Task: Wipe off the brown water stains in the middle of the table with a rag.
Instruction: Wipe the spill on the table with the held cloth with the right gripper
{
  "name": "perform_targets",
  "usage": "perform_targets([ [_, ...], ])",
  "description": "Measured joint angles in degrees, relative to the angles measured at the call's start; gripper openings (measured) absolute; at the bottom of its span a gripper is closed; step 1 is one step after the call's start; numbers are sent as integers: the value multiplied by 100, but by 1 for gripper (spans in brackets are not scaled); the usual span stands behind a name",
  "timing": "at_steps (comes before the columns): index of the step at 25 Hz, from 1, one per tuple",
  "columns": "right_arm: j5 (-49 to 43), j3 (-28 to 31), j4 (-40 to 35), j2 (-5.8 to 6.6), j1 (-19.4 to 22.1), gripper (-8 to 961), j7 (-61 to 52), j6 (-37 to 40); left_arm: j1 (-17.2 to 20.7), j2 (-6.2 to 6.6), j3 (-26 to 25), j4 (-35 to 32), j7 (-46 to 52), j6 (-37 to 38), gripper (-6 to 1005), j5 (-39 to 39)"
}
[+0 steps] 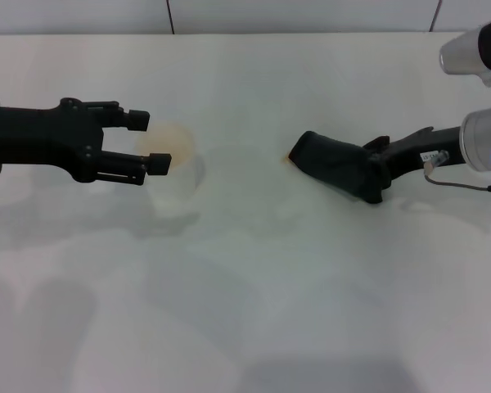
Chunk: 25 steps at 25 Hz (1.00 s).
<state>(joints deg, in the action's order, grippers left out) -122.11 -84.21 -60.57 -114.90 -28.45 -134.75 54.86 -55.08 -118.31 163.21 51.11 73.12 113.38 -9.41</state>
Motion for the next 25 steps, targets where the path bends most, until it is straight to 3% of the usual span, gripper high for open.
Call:
perform_targets([
  [25, -6, 72, -114, 12, 208, 74, 2, 124, 14, 1, 0, 5, 9, 0, 874, 0],
])
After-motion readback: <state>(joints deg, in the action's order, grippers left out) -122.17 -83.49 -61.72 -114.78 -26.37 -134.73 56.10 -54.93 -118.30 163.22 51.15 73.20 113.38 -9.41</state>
